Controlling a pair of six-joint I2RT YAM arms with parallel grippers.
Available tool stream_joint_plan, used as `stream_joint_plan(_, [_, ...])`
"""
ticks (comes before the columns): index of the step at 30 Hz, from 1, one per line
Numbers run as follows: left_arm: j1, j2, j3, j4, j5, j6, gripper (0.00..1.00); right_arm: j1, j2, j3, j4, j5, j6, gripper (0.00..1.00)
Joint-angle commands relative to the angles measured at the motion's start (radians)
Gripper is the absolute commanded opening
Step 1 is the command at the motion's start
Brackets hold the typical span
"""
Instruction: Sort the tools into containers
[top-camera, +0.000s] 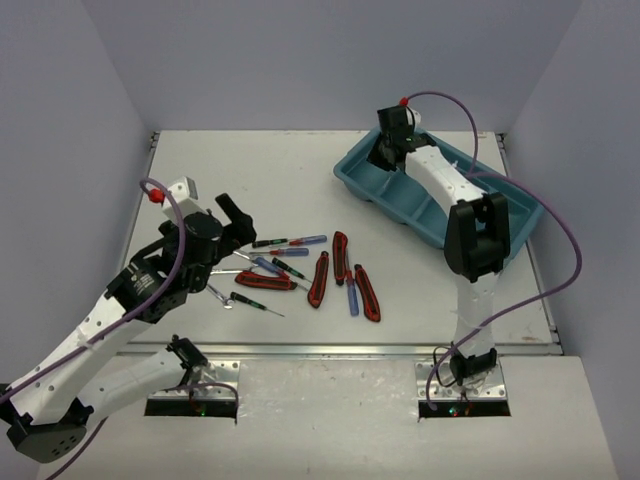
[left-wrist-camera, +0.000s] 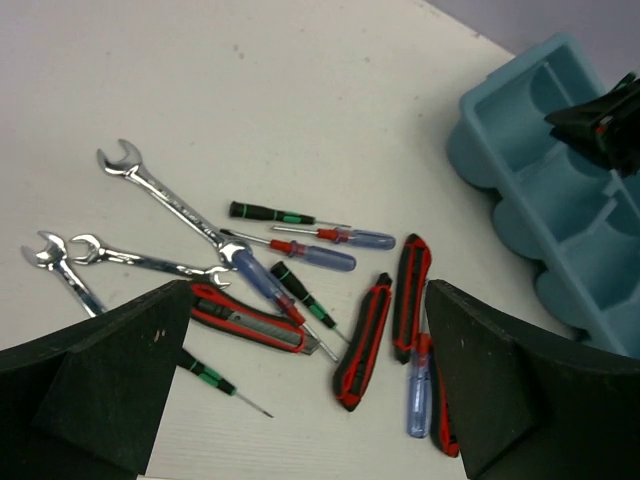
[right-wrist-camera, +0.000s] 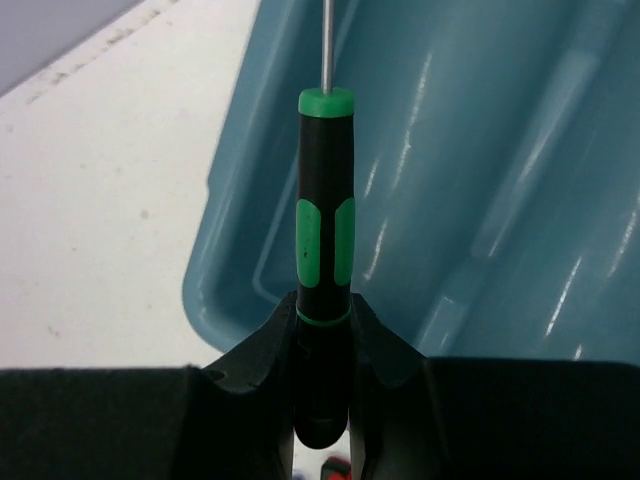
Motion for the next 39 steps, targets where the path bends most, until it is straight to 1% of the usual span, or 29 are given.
stream_joint_plan(1, [-0.004,0.003,-0.050,-0.068,0.010,0.031,1.00,-0.018,0.118,0.219,-0.145,0.093,0.046,0.02])
stream_joint_plan(3, [-0.004,0.017,-0.059,-0.072,0.009,0.029,1.00,-0.020,0.151,0.260,-0.165,0.101,0.053,0.08])
stream_joint_plan(4, [-0.004,0.020,-0.061,-0.072,0.010,0.027,1.00,-0.021,0.151,0.263,-0.165,0.101,0.055,0.09])
stream_joint_plan(6, [-0.004,0.028,-0.069,-0.063,0.013,0.027,1.00,-0.021,0.153,0.264,-0.163,0.101,0.062,0.17])
stream_joint_plan(8, [-0.004,0.032,-0.080,-0.052,0.007,0.023,1.00,-0.025,0.148,0.269,-0.165,0.098,0.057,0.32])
stream_joint_plan(9, [-0.004,0.033,-0.081,-0.049,0.004,0.019,1.00,-0.025,0.142,0.267,-0.165,0.098,0.056,0.35])
stream_joint_plan(10, [-0.004,0.035,-0.084,-0.047,0.001,0.016,1.00,-0.026,0.140,0.261,-0.164,0.098,0.056,0.40])
stream_joint_plan(11, [-0.004,0.042,-0.090,-0.042,-0.003,0.012,1.00,-0.031,0.133,0.253,-0.163,0.089,0.054,0.54])
stream_joint_plan(12, [-0.004,0.052,-0.094,-0.036,-0.006,0.008,1.00,-0.035,0.132,0.254,-0.163,0.064,0.046,0.64])
stream_joint_plan(15, [-0.004,0.082,-0.118,-0.002,-0.023,-0.012,1.00,-0.040,0.128,0.277,-0.165,0.028,0.002,0.71])
stream_joint_plan(19, [0.014,0.193,-0.122,0.062,0.019,-0.042,1.00,-0.039,0.041,0.274,-0.175,0.063,-0.074,0.73])
stream_joint_plan(21, [0.040,0.249,-0.114,0.099,0.048,-0.069,1.00,-0.034,-0.039,0.221,-0.158,0.066,-0.116,0.73])
stream_joint_plan(23, [0.103,0.336,-0.086,0.112,0.096,-0.098,1.00,-0.024,-0.182,0.084,-0.101,0.039,-0.190,0.78])
stream_joint_plan(24, [0.128,0.402,-0.067,0.107,0.122,-0.140,1.00,-0.022,-0.235,0.032,-0.090,0.013,-0.212,0.83])
stream_joint_plan(26, [0.172,0.510,0.016,0.038,0.154,-0.231,1.00,-0.014,-0.391,-0.152,-0.052,-0.023,-0.265,0.97])
stream_joint_plan(27, [0.178,0.577,0.071,0.001,0.160,-0.270,1.00,-0.012,-0.446,-0.268,-0.021,-0.038,-0.280,0.99])
stream_joint_plan(29, [0.178,0.693,0.156,-0.042,0.175,-0.337,0.97,-0.011,-0.593,-0.464,0.042,-0.051,-0.291,0.99])
stream_joint_plan(30, [0.178,0.766,0.206,-0.053,0.182,-0.354,0.96,-0.011,-0.649,-0.537,0.064,-0.055,-0.293,0.99])
stream_joint_plan(32, [0.183,0.863,0.279,-0.100,0.160,-0.392,0.90,-0.011,-0.733,-0.719,0.105,-0.095,-0.297,0.99])
stream_joint_plan(35, [0.200,0.995,0.395,-0.202,0.142,-0.509,0.84,-0.011,-0.832,-0.871,0.151,-0.167,-0.307,0.99])
stream_joint_plan(36, [0.203,1.033,0.428,-0.217,0.141,-0.525,0.82,-0.011,-0.854,-0.908,0.168,-0.189,-0.316,0.99])
stream_joint_plan(39, [0.209,1.124,0.486,-0.226,0.142,-0.559,0.79,-0.011,-0.864,-0.932,0.181,-0.202,-0.331,0.99])
